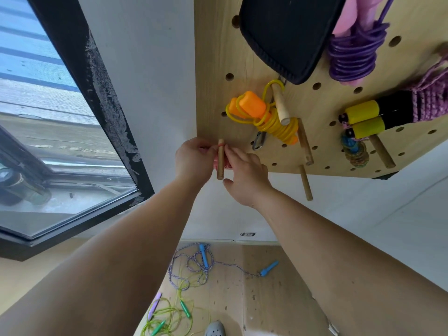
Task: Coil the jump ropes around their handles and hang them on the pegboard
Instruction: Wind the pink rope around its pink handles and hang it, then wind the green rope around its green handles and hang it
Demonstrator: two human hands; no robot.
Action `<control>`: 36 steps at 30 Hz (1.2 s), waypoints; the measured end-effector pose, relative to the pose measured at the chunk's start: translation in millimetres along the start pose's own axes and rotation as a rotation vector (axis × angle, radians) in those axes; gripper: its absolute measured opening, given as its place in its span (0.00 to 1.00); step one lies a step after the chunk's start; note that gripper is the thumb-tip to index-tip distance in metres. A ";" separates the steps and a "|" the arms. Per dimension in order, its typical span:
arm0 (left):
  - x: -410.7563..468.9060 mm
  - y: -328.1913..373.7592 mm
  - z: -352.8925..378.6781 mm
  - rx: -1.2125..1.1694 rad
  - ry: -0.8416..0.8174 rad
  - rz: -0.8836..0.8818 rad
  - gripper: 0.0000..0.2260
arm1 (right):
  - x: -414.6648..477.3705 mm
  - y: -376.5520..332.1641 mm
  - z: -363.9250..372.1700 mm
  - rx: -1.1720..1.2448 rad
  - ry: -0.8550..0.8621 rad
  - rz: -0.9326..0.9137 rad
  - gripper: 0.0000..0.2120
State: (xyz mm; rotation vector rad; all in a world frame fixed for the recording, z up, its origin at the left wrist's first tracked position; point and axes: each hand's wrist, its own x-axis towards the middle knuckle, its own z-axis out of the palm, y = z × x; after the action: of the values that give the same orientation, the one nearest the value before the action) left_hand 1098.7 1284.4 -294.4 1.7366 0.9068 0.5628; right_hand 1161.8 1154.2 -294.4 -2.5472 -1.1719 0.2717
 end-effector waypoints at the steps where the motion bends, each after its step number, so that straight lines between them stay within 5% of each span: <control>1: 0.8 2.7 -0.4 -0.004 0.006 -0.021 0.05 | 2.3 -0.5 -1.9 -0.013 -0.018 0.007 0.40; 6: -2.7 9.2 -0.6 0.038 0.043 -0.037 0.02 | 4.3 -1.1 -9.6 -0.016 -0.080 0.027 0.43; 17: -38.8 -5.6 -12.8 0.351 0.065 0.073 0.25 | -40.1 14.5 -17.7 0.179 -0.095 0.026 0.38; 36: -294.1 -90.0 12.4 0.351 0.147 -0.266 0.20 | -219.0 117.2 19.1 0.417 -0.181 -0.072 0.24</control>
State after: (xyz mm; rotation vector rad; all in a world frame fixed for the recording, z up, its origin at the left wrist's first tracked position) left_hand 903.4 1057.7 -366.6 1.8579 1.3831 0.3736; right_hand 1097.1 919.4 -346.9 -2.1471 -1.1266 0.6665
